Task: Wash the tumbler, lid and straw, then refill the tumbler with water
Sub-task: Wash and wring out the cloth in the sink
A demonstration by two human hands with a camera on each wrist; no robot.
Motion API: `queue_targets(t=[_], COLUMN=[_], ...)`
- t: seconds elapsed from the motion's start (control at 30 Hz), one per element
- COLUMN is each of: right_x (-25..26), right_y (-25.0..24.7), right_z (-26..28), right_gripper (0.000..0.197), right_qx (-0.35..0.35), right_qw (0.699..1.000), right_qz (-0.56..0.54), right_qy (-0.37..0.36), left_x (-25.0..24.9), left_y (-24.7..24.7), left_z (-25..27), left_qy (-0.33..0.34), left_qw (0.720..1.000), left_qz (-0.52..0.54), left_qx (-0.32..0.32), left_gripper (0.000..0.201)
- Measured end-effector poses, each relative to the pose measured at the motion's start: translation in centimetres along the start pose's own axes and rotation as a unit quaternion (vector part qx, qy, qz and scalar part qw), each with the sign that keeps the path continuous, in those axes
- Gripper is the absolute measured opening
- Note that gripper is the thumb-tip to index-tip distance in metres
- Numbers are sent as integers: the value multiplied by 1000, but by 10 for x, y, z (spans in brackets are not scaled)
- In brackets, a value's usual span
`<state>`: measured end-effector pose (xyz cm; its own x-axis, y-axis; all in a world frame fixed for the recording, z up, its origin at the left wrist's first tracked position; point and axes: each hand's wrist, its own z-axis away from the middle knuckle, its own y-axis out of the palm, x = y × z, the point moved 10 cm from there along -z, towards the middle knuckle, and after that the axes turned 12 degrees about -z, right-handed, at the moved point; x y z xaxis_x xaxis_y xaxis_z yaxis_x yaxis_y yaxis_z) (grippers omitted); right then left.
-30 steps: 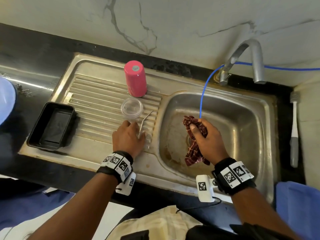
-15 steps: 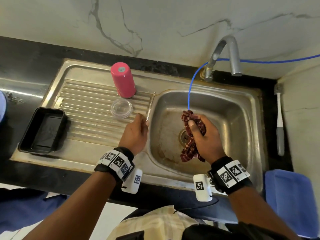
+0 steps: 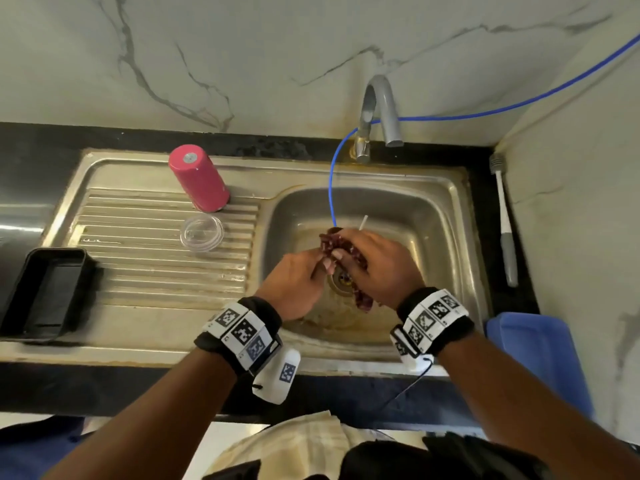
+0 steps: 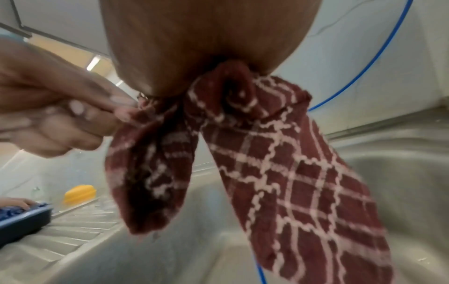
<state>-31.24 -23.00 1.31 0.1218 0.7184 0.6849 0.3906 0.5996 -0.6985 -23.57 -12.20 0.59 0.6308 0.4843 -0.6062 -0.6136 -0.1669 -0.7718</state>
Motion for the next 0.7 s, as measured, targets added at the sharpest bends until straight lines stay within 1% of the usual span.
queue_targets(t=[0.07, 0.13, 0.23, 0.3, 0.37, 0.43, 0.5, 0.57, 0.6, 0.63, 0.7], right_x=[-5, -14, -25, -31, -46, -76, -106, -122, -127, -130, -120], right_y=[-16, -28, -34, -33, -31, -41, -61, -74, -69, -58, -29], right_z=[-3, -6, -5, -4, -3, -3, 5, 16, 20, 25, 28], right_gripper=[40, 42, 36, 34, 40, 46, 42, 38, 37, 35, 36], right_qx=[-20, -43, -78, -90, -97, -118, -183, -247, -252, -241, -195], right_qw=[999, 997, 995, 994, 994, 985, 959, 916, 886, 854, 796], right_qz=[36, 64, 64, 55, 35, -7, -69, -180, -250, -310, -409], right_qy=[-15, -11, -13, 2, 38, 122, 203, 260, 297, 341, 401], left_x=[-11, -18, -25, -28, -30, -32, -30, -20, -14, -9, -4], left_y=[4, 5, 2, 1, -1, -5, -11, -17, -19, -18, -13], left_z=[1, -2, -9, -12, -12, -6, 4, 10, 10, 8, 1], left_qy=[15, 23, 32, 34, 43, 59, 67, 45, 29, 17, -4], left_qw=[1000, 1000, 999, 998, 998, 995, 993, 991, 991, 991, 993], left_qz=[8, -3, -27, -39, -45, -56, -50, -36, -29, -19, 11], left_qx=[-7, -18, -32, -30, -31, -50, -84, -117, -127, -130, -118], left_gripper=[23, 22, 22, 22, 22, 22, 22, 22, 22, 22, 19])
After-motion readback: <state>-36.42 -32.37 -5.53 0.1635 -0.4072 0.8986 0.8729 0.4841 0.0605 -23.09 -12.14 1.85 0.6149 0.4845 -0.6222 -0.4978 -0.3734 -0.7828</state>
